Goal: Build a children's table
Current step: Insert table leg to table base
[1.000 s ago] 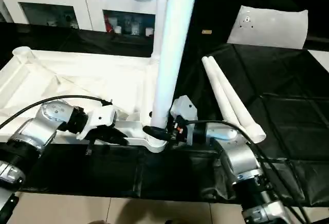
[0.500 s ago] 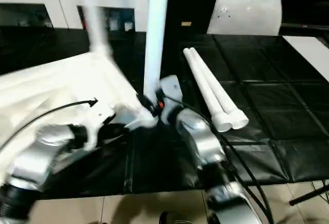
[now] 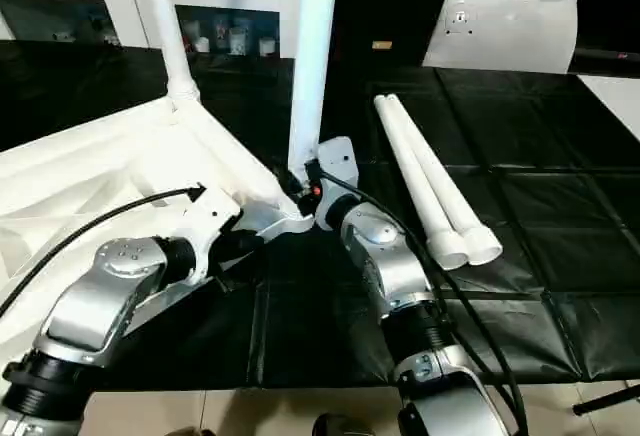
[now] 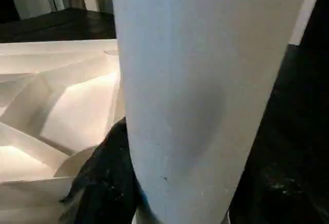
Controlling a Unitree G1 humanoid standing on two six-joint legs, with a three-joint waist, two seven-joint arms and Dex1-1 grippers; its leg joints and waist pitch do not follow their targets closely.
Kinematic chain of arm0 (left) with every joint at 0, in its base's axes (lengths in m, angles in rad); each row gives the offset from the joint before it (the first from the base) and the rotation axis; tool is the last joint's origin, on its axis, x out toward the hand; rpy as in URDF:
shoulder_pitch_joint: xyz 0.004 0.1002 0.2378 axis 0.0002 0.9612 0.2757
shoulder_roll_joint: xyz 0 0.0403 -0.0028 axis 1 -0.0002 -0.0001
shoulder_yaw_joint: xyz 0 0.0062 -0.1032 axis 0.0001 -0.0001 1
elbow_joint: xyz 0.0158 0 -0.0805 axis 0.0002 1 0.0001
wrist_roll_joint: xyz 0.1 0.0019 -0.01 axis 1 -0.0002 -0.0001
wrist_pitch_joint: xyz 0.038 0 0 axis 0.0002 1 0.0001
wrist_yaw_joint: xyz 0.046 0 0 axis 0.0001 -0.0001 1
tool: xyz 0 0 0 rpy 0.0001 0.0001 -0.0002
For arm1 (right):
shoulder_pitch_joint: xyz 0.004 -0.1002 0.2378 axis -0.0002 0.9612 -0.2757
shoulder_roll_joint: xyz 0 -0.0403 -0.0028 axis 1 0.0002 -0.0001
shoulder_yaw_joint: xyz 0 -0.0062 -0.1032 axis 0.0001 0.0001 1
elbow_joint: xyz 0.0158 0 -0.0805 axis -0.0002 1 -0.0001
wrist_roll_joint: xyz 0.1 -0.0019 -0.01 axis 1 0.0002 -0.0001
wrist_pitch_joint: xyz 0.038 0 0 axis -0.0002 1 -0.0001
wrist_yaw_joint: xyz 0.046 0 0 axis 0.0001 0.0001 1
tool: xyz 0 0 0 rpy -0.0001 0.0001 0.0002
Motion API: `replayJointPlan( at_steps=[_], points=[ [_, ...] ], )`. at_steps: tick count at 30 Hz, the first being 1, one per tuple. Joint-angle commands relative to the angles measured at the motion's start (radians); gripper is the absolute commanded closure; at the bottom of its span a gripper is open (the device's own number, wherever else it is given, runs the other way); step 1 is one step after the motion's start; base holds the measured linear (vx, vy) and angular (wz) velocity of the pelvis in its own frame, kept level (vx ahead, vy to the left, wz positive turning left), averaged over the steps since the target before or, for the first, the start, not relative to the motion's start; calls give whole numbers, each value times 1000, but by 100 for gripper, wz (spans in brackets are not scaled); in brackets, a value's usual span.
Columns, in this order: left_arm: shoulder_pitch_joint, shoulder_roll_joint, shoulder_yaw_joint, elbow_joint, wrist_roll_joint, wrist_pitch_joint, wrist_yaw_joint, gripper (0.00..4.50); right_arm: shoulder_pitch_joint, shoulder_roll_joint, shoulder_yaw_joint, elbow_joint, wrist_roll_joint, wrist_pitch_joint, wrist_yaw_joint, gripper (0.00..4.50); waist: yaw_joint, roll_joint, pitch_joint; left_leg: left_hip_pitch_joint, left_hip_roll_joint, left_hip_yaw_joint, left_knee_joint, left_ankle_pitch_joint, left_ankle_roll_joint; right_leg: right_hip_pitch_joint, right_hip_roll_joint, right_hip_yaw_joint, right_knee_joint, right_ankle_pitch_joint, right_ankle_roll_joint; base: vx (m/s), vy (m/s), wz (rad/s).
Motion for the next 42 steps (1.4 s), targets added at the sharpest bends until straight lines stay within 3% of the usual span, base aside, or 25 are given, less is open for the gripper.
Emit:
replayJointPlan(
  at_steps=[1, 2, 9, 13, 15, 19, 21, 25, 28, 29, 35, 36, 42],
  points=[
    [-28, 7, 7, -11, -19, -75, -16, 450, 57, -11, -20, 69, -16, 42, -24, 171, 3, 18, -62, 0, 32, -3, -61, -204, 46, 49, -70, 54, -70, -289, -170, 0, 0, 0],
    [-29, 11, 6, -2, -17, -87, -19, 450, 62, -11, -24, 63, -13, 39, -26, 171, 2, 15, -66, -4, 35, -7, -64, -175, 47, 56, -67, 52, -57, -237, -183, 0, 0, 0],
    [-41, 51, -8, 82, -29, -194, -70, 450, 112, -33, -43, -4, 9, 16, 7, 110, 14, 19, -69, -3, 31, -3, -60, -156, 59, 58, -69, 52, -61, -247, -179, 0, 0, 0],
    [-53, 94, -34, 151, -34, -307, -153, 450, 167, -77, -55, -90, 43, 9, 77, 79, 20, 18, -71, -1, 31, -2, -58, -157, 70, 59, -69, 51, -63, -255, -171, 0, 0, 0],
    [-68, 119, -51, 206, -31, -361, -205, 450, 207, -121, -52, -152, 68, 0, 152, 55, 27, 21, -73, 2, 29, 0, -56, -161, 73, 58, -69, 51, -69, -282, -155, 0, 0, 0],
    [-89, 139, -66, 268, -30, -416, -252, 450, 239, -174, -47, -199, 82, -13, 233, 27, 32, 19, -73, 2, 32, -2, -58, -170, 61, 60, -70, 52, -64, -287, -161, 0, 0, 0],
    [-112, 157, -86, 319, -34, -474, -306, 450, 264, -244, -56, -242, 109, -16, 334, 6, 34, 20, -74, 3, 32, -1, -56, -171, 64, 60, -68, 51, -61, -272, -168, 0, 0, 0],
    [-146, 183, -112, 397, -38, -568, -404, 450, 289, -373, -47, -315, 148, 0, 510, 6, 44, 16, -74, 4, 31, 0, -52, -167, 93, 62, -68, 51, -62, -268, -168, 0, 0, 0],
    [-157, 189, -119, 426, -42, -606, -449, 450, 289, -416, -35, -331, 149, 3, 571, 6, 43, 15, -70, 3, 32, -1, -54, -179, 90, 61, -71, 47, -66, -308, -168, 0, 0, 0],
    [-160, 192, -123, 434, -47, -616, -473, 450, 284, -430, -30, -333, 150, 3, 595, 6, 44, 13, -71, 5, 32, -1, -52, -192, 86, 61, -74, 47, -71, -360, -158, 0, 0, 0],
    [-184, 217, -167, 471, -55, -697, -597, 450, 226, -474, 13, -309, 135, 5, 692, 6, 50, 15, -74, 8, 37, -2, -52, -169, 88, 60, -73, 48, -60, -287, -192, 0, 0, 0],
    [-192, 218, -175, 479, -59, -716, -631, 450, 201, -476, 43, -297, 120, 11, 720, 6, 50, 13, -74, 8, 36, -2, -51, -170, 87, 60, -73, 47, -60, -289, -194, 0, 0, 0],
    [-210, 216, -197, 500, -49, -756, -682, 450, 157, -446, 100, -254, 93, 15, 786, 6, 65, 11, -77, 8, 41, -1, -50, -146, 83, 61, -76, 49, -49, -243, -209, 0, 0, 0]
  ],
)
